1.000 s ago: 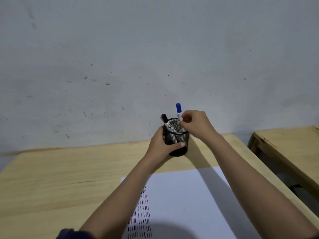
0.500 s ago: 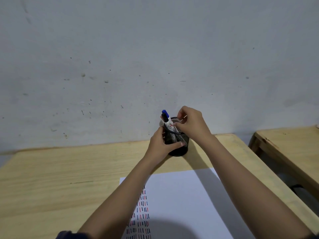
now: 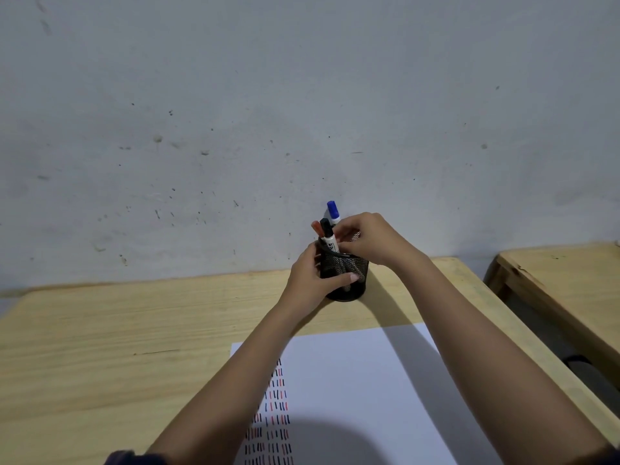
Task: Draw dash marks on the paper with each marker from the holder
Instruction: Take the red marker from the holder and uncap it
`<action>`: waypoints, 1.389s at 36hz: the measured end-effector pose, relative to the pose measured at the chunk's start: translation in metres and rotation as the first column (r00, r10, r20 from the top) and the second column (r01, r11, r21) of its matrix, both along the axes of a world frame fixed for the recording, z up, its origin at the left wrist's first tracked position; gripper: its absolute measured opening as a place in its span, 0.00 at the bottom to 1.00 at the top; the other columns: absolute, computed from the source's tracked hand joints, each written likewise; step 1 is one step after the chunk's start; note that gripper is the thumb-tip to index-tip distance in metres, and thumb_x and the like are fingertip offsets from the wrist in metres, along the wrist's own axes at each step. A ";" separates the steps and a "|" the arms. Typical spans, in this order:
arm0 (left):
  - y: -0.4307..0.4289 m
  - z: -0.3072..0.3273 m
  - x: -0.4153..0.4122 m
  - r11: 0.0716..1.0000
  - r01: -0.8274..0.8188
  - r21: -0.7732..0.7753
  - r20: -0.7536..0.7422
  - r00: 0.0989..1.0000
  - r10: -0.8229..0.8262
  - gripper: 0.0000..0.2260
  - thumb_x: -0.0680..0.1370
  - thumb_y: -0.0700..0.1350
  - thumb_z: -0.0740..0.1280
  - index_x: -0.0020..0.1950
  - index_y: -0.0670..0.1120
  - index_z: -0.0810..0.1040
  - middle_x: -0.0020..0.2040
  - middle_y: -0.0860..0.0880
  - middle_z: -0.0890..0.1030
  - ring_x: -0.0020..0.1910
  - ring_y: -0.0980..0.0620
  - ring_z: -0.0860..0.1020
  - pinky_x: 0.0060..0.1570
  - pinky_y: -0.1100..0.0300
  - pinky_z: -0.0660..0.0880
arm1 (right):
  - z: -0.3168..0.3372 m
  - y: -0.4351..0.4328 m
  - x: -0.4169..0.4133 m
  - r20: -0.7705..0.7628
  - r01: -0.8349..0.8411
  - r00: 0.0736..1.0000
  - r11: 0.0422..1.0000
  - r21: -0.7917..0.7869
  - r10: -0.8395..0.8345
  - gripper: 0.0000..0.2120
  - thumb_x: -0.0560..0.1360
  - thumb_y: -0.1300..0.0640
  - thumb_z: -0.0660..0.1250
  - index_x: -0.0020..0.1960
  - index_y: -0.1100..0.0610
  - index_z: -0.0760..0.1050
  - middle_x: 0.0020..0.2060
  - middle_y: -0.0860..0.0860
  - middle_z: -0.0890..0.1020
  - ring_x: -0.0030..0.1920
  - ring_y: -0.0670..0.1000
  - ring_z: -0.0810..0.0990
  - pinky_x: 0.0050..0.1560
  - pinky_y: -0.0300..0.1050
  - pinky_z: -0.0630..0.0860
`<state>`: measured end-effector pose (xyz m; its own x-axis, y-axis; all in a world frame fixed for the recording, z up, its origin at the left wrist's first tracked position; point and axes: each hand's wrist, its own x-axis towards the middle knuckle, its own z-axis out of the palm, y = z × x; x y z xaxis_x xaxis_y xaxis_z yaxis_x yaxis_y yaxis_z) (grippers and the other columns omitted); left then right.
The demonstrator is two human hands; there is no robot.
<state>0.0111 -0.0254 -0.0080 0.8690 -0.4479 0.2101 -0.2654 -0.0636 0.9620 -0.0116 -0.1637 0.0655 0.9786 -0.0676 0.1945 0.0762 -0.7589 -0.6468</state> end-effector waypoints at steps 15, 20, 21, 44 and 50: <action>-0.001 -0.002 -0.003 0.998 -0.045 0.037 0.097 0.994 0.041 0.28 0.64 0.51 0.78 0.60 0.61 0.70 0.57 0.51 0.76 0.57 0.57 0.77 0.57 0.60 0.75 | -0.006 -0.002 -0.006 0.164 0.021 0.985 0.984 0.175 -0.051 0.04 0.72 0.63 0.68 0.47 0.57 0.77 0.40 0.49 0.78 0.41 0.47 0.77 0.45 0.36 0.73; 0.000 0.003 -0.008 0.995 -0.073 0.063 0.087 0.994 0.067 0.28 0.65 0.49 0.78 0.62 0.52 0.71 0.56 0.51 0.76 0.53 0.60 0.77 0.47 0.70 0.74 | 0.003 0.000 -0.018 0.304 0.042 0.945 0.965 0.257 -0.122 0.04 0.74 0.63 0.66 0.47 0.55 0.74 0.45 0.52 0.78 0.46 0.49 0.78 0.47 0.36 0.74; 0.000 0.005 -0.009 0.995 -0.073 0.068 0.077 0.995 0.068 0.26 0.65 0.48 0.78 0.60 0.51 0.72 0.56 0.50 0.76 0.52 0.60 0.78 0.46 0.70 0.75 | 0.006 0.001 -0.021 0.331 0.038 0.934 0.959 0.281 -0.134 0.05 0.74 0.63 0.65 0.47 0.55 0.73 0.46 0.52 0.77 0.47 0.49 0.78 0.48 0.37 0.75; 0.084 0.085 -0.128 0.985 -0.035 -0.171 0.201 0.977 0.069 0.06 0.75 0.46 0.68 0.50 0.56 0.80 0.48 0.52 0.83 0.50 0.58 0.81 0.55 0.62 0.76 | -0.003 0.045 -0.155 0.402 -0.113 0.907 0.992 -0.050 0.124 0.03 0.75 0.61 0.63 0.48 0.57 0.73 0.44 0.51 0.75 0.44 0.52 0.76 0.48 0.53 0.76; 0.098 0.074 -0.151 0.994 -0.048 -0.102 0.261 0.962 0.073 0.05 0.73 0.39 0.70 0.47 0.47 0.81 0.41 0.51 0.84 0.41 0.61 0.81 0.48 0.68 0.75 | -0.006 0.063 -0.173 0.377 -0.168 0.904 0.978 -0.125 0.204 0.03 0.74 0.62 0.63 0.47 0.59 0.72 0.44 0.55 0.74 0.43 0.53 0.75 0.47 0.51 0.75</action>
